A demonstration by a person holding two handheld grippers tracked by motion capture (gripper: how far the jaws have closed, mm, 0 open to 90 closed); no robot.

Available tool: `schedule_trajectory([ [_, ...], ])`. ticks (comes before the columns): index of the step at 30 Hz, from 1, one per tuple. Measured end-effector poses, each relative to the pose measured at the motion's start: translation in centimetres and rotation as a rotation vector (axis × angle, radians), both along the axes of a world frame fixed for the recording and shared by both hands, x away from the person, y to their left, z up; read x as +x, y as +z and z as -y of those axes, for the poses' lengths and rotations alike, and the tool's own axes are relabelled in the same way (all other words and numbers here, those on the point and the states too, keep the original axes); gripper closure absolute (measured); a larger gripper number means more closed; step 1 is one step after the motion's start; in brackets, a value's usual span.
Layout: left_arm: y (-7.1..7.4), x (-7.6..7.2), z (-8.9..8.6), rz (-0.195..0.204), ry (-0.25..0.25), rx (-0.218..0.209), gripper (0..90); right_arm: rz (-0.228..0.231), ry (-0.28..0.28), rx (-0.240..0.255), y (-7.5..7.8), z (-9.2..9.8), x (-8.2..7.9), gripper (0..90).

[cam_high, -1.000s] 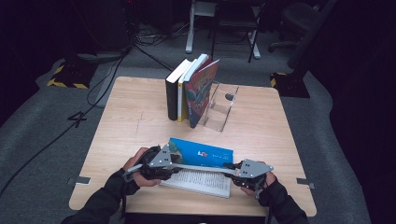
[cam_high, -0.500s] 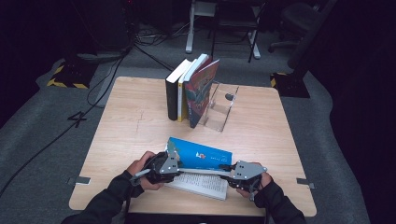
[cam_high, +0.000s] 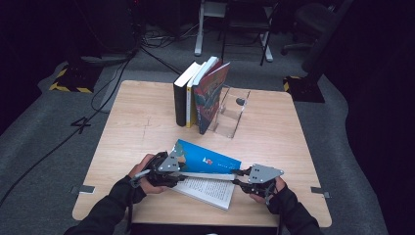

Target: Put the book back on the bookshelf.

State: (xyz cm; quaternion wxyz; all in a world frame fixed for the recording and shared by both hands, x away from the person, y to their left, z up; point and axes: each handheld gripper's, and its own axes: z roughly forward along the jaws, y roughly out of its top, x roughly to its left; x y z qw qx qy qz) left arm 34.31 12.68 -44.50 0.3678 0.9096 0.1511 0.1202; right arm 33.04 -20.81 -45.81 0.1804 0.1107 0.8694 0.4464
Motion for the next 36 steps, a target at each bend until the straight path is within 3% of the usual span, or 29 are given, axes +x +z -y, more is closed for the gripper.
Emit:
schedule_trajectory([
  [1,0.1,-0.1,0.3,-0.013,-0.008,-0.006,47.9,0.005,0.004,-0.004,0.1,-0.2,-0.1,72.0],
  [5,0.2,-1.2,2.6,0.011,0.009,-0.004,42.6,0.016,0.016,-0.021,0.7,-1.1,-0.3,73.8],
  [8,0.0,-1.6,4.1,0.031,0.056,-0.010,40.6,0.016,0.015,-0.029,1.0,-1.8,-0.4,74.7],
  [11,0.1,-1.5,4.2,0.044,0.084,-0.037,44.2,0.015,0.014,-0.037,1.2,-2.2,-0.4,75.2],
  [13,0.1,-1.4,3.9,0.052,0.095,-0.042,52.1,0.012,0.011,-0.036,1.4,-2.4,-0.3,75.3],
  [17,-0.1,-1.0,3.2,0.026,0.055,-0.054,62.3,0.019,0.013,-0.041,1.5,-2.8,-0.2,74.8],
  [20,-0.4,-0.9,3.0,0.013,0.040,-0.064,66.8,0.017,0.006,-0.016,1.5,-2.7,-0.1,67.9],
  [22,-0.5,-0.9,3.0,0.019,0.033,-0.068,67.9,0.011,-0.008,0.008,1.3,-2.3,0.3,56.2],
  [24,-0.5,-0.9,2.9,0.019,0.032,-0.079,69.0,0.006,-0.048,-0.011,0.9,-1.9,0.7,51.6],
  [29,-0.3,-0.6,2.6,0.012,0.017,-0.115,70.9,-0.029,-0.061,-0.035,-0.6,-0.7,2.2,56.4],
  [31,-0.2,-0.5,2.6,0.008,0.016,-0.117,71.0,-0.047,-0.044,-0.036,-1.0,-0.6,2.5,64.8],
  [33,-0.2,-0.5,2.7,0.002,0.016,-0.112,69.8,-0.026,-0.030,-0.049,-1.0,-0.7,2.3,67.4],
  [34,0.0,-0.5,2.8,0.004,0.015,-0.123,67.7,-0.015,-0.028,-0.065,-0.9,-0.8,2.2,68.5],
  [35,0.2,-0.6,2.8,0.002,0.020,-0.160,65.2,-0.007,-0.030,-0.077,-0.8,-0.9,2.1,69.5],
  [36,0.2,-0.6,2.8,0.002,0.020,-0.160,61.6,-0.006,-0.035,-0.080,-0.6,-1.0,2.0,70.1],
])
